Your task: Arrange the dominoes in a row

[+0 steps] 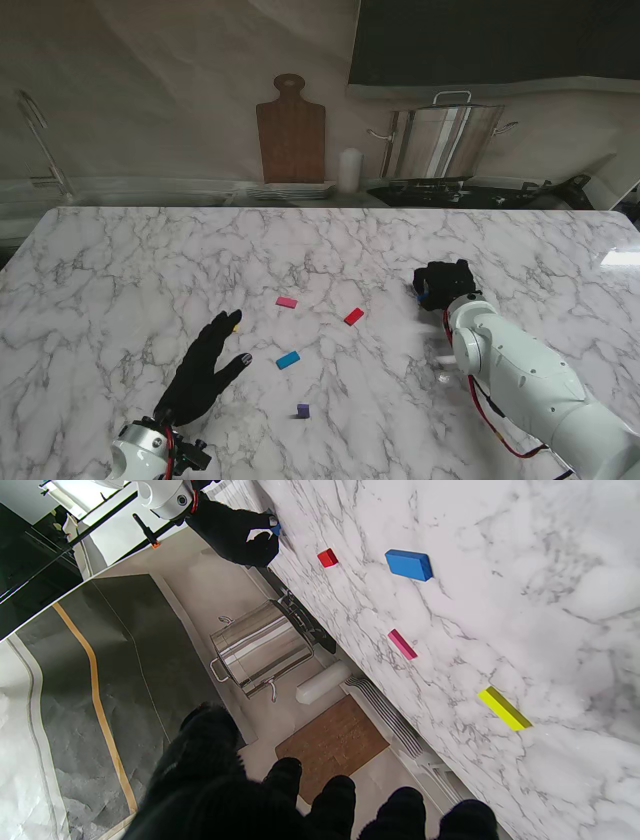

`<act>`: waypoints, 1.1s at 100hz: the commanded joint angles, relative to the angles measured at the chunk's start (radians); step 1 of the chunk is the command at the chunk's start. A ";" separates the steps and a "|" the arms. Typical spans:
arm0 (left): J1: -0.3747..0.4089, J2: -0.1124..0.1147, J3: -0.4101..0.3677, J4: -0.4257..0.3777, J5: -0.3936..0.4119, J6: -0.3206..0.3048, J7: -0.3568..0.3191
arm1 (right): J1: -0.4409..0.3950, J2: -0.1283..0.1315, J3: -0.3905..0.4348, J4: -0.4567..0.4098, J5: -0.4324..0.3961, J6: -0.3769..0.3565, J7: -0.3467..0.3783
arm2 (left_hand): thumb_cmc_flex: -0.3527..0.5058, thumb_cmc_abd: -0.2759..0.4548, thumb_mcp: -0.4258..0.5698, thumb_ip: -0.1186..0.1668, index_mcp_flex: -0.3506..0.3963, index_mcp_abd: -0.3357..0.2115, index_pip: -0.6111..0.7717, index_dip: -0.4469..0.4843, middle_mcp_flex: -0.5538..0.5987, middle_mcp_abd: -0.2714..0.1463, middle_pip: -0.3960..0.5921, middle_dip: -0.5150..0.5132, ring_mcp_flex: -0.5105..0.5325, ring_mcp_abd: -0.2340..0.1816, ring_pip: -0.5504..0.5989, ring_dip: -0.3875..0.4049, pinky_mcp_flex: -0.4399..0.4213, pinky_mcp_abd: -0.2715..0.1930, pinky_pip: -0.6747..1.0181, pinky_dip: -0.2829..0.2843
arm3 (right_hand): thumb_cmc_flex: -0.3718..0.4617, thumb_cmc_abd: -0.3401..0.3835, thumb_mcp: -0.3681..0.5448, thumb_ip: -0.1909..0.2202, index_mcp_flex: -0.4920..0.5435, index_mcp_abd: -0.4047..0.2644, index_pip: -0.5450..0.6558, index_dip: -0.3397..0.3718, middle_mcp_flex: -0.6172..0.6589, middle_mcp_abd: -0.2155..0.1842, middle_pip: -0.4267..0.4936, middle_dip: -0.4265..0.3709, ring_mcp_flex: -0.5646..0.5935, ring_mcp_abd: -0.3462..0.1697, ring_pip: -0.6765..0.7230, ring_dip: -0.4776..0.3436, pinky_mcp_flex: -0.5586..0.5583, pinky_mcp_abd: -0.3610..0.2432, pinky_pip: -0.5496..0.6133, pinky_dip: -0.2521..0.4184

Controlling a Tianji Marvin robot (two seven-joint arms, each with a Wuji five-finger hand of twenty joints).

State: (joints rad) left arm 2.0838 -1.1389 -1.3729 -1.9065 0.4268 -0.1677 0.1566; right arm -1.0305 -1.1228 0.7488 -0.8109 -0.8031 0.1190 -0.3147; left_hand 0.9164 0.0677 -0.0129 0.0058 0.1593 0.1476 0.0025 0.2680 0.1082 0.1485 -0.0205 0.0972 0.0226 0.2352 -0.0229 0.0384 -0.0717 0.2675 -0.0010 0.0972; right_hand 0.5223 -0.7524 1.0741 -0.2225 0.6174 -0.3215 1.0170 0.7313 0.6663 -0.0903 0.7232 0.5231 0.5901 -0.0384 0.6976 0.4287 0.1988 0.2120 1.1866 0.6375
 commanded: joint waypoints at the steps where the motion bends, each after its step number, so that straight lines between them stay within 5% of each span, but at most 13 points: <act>1: 0.002 -0.001 0.003 0.002 -0.001 0.003 -0.014 | -0.012 0.004 -0.006 0.015 -0.009 -0.003 0.006 | 0.021 0.005 -0.002 -0.001 -0.027 0.002 -0.012 -0.002 -0.021 -0.017 -0.005 -0.008 -0.027 -0.007 -0.008 -0.011 0.004 -0.008 -0.011 0.006 | 0.064 -0.054 0.004 -0.024 0.035 -0.093 0.121 0.082 0.075 -0.034 0.017 0.004 0.050 -0.024 0.003 0.002 0.014 0.011 0.016 -0.013; 18: 0.001 -0.001 0.003 0.003 -0.002 0.003 -0.015 | -0.011 0.003 -0.006 0.024 -0.010 -0.011 -0.011 | 0.021 0.004 -0.002 0.000 -0.027 0.002 -0.013 -0.001 -0.020 -0.016 -0.005 -0.009 -0.027 -0.008 -0.008 -0.011 0.004 -0.008 -0.011 0.006 | 0.082 -0.072 0.038 -0.024 0.033 -0.160 0.093 0.173 0.288 -0.063 -0.048 0.075 0.137 -0.035 -0.012 -0.005 0.056 0.023 0.020 -0.034; 32: 0.002 -0.001 0.003 0.002 -0.002 0.004 -0.015 | -0.008 0.004 -0.005 0.029 -0.009 -0.024 -0.016 | 0.022 0.004 -0.002 0.000 -0.027 0.001 -0.013 -0.001 -0.020 -0.016 -0.005 -0.009 -0.027 -0.008 -0.008 -0.011 0.004 -0.008 -0.011 0.006 | 0.107 -0.098 0.050 -0.025 0.023 -0.167 0.081 0.177 0.369 -0.095 -0.019 0.110 0.170 -0.044 -0.009 -0.004 0.068 0.025 0.020 -0.039; 71: 0.001 -0.001 0.002 0.003 0.000 0.003 -0.016 | -0.013 0.019 0.000 0.009 -0.035 -0.047 0.011 | 0.022 0.003 -0.002 0.000 -0.027 -0.001 -0.015 -0.005 -0.020 -0.015 -0.005 -0.009 -0.027 -0.007 -0.008 -0.010 0.004 -0.008 -0.011 0.007 | 0.101 -0.132 0.058 -0.030 -0.070 -0.092 -0.063 0.039 0.287 -0.111 0.093 0.205 0.128 -0.054 -0.007 0.003 0.041 0.024 0.006 -0.052; 110: -0.001 0.000 0.002 0.005 0.001 0.001 -0.015 | -0.016 0.025 0.002 -0.001 -0.052 -0.052 0.017 | 0.021 0.002 -0.002 0.000 -0.027 0.000 -0.017 -0.013 -0.020 -0.015 -0.004 -0.009 -0.027 -0.007 -0.008 -0.010 0.004 -0.007 -0.011 0.007 | 0.103 -0.123 0.051 -0.032 0.010 -0.022 -0.120 -0.065 0.284 -0.110 0.170 0.273 0.123 -0.034 0.014 0.012 0.032 0.036 -0.010 -0.056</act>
State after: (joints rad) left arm 2.0811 -1.1389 -1.3733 -1.9042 0.4273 -0.1668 0.1559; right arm -1.0340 -1.1014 0.7551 -0.8232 -0.8486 0.0650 -0.3034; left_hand 0.9164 0.0673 -0.0129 0.0058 0.1593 0.1496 0.0025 0.2680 0.1082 0.1485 -0.0205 0.0970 0.0226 0.2352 -0.0229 0.0384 -0.0717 0.2675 -0.0010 0.0972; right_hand 0.5719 -0.8204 1.1461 -0.2463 0.6035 -0.3565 0.9000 0.6966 0.9568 -0.1879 0.8483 0.7788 0.7203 -0.0655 0.6869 0.4287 0.2499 0.2226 1.1875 0.5887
